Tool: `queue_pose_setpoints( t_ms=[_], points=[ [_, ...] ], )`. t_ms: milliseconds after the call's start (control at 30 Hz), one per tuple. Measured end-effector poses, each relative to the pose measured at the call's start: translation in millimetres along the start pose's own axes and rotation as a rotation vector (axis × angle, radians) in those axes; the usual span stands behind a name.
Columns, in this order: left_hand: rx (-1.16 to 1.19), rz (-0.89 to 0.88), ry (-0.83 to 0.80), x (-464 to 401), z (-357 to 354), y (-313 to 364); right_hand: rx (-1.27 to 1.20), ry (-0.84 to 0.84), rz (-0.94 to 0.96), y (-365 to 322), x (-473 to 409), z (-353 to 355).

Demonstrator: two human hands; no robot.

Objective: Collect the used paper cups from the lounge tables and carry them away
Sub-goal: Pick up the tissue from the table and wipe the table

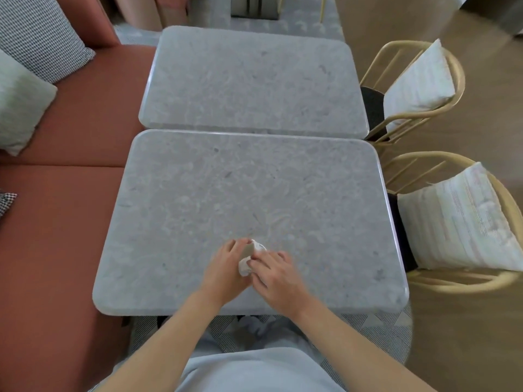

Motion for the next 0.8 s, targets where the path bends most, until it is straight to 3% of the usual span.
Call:
queue_pose_setpoints(
  t_ms=[167,467,567,700,800],
  points=[
    [0.116,0.089,0.071,6.3,6.4,-4.1,0.025,-0.098,0.009,-5.0,10.6,-3.0],
    [0.143,0.084,0.103,13.0,4.3,0.2,0.224,-0.489,-0.003,-7.8,0.2,-30.6],
    [0.134,0.085,0.112,13.9,3.9,0.8,0.208,-0.456,-0.003,-9.6,-0.5,-21.3],
    [0.131,0.051,0.105,12.0,2.3,1.4,0.138,-0.254,0.048,-11.5,5.7,10.2],
    [0.145,0.032,0.117,13.7,1.7,4.1,0.11,-0.193,0.041,-5.2,19.2,25.0]
  ],
)
Point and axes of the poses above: each hand's wrist, its own x-axis away from the middle knuckle, its own z-axis out of the back of the hand, y = z × x, the point moved 8 cm from there along -x, towards the middle knuckle, and after that the axes turned 13 degrees about y, right-handed, at the moved point
